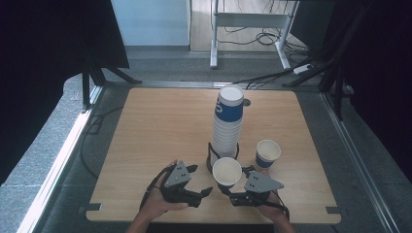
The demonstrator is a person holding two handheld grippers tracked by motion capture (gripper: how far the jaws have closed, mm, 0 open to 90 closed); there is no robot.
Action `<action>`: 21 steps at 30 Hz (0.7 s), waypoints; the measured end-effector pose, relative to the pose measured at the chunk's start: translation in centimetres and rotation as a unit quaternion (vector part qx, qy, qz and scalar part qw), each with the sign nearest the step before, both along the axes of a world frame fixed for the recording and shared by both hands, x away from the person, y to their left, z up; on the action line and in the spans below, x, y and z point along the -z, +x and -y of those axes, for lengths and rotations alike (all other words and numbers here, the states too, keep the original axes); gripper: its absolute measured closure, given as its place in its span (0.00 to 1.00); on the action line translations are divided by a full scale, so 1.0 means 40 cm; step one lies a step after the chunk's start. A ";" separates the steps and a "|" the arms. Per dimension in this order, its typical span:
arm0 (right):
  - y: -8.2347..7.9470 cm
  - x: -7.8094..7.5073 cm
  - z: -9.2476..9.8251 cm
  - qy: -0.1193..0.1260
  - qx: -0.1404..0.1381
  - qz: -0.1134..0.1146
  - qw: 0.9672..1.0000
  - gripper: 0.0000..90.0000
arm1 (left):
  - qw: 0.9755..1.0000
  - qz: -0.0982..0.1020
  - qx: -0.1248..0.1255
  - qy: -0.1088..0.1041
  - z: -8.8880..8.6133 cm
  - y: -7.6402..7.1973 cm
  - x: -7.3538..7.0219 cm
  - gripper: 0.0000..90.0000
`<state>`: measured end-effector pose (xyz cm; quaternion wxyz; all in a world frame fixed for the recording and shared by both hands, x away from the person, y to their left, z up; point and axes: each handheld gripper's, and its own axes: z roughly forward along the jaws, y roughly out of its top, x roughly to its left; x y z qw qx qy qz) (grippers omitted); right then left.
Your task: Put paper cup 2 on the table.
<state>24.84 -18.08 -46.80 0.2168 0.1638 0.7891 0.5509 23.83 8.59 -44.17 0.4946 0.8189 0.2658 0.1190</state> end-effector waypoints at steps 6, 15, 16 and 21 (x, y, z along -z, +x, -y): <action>-0.004 -0.018 0.017 0.009 0.007 0.010 1.000 0.29 | 1.000 -0.002 -0.003 0.002 0.000 0.002 0.002 0.17; -0.008 -0.050 0.053 0.031 0.020 0.025 0.999 0.29 | 1.000 -0.012 -0.005 0.001 -0.001 0.015 0.010 0.17; -0.010 -0.057 0.059 0.033 0.021 0.028 0.999 0.29 | 1.000 -0.012 -0.006 0.001 -0.001 0.015 0.010 0.17; -0.016 -0.079 0.088 0.049 0.032 0.039 0.998 0.29 | 1.000 -0.011 -0.005 0.003 0.001 0.013 0.009 0.17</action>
